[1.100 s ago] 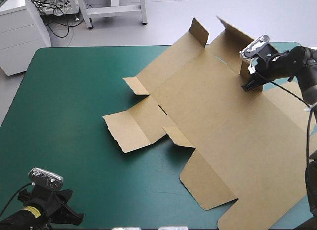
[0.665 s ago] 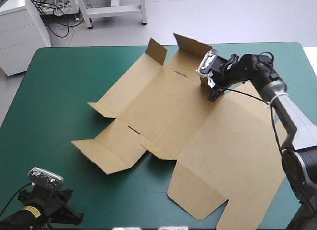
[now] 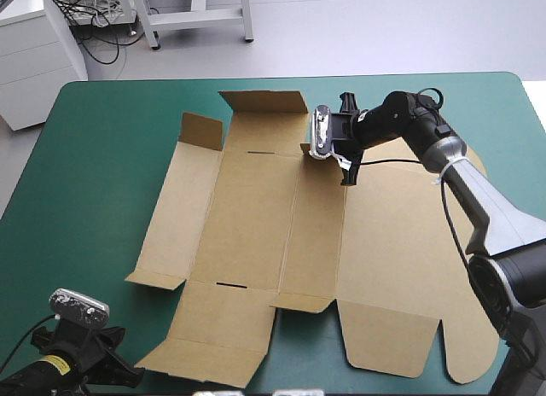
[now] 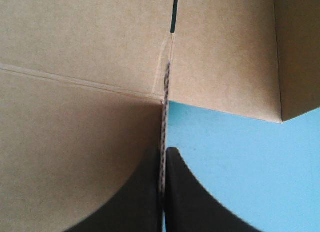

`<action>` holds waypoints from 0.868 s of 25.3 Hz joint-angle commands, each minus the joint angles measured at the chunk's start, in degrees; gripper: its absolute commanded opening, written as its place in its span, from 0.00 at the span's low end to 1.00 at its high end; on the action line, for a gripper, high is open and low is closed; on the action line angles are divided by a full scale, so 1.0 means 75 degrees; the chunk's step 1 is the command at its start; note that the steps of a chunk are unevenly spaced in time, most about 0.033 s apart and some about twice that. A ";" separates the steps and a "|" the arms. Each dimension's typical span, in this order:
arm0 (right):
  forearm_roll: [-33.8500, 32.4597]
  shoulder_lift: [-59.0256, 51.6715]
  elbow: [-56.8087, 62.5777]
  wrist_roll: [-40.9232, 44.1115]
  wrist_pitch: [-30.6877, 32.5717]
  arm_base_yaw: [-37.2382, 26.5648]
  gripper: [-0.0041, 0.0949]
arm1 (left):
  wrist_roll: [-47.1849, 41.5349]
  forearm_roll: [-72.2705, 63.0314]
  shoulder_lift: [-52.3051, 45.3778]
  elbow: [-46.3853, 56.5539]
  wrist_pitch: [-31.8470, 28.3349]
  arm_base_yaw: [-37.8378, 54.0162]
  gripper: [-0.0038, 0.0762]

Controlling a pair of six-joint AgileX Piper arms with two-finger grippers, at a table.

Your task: Fold the box

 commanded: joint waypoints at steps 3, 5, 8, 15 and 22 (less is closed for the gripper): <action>0.1782 -0.0063 -0.0276 -0.1348 -0.0237 0.0002 0.02 | -0.0071 -0.0139 0.0064 -0.0177 -0.0376 -0.0025 0.01; 0.2478 0.0110 -0.0276 -0.1625 -0.0443 0.0002 0.02 | -0.0071 -0.0139 0.0064 -0.0177 -0.0376 -0.0025 0.01; 0.2598 0.0400 -0.0283 -0.1748 -0.0443 0.0002 0.02 | -0.0071 -0.0139 0.0064 -0.0177 -0.0376 -0.0025 0.01; 0.2600 0.0595 -0.0283 -0.1822 -0.0538 0.0002 0.03 | -0.0054 -0.0139 0.0064 -0.0177 -0.0376 -0.0025 0.01; 0.2568 0.0595 -0.0283 -0.1822 -0.0429 0.0002 0.34 | -0.0054 -0.0139 0.0064 -0.0177 -0.0376 -0.0025 0.01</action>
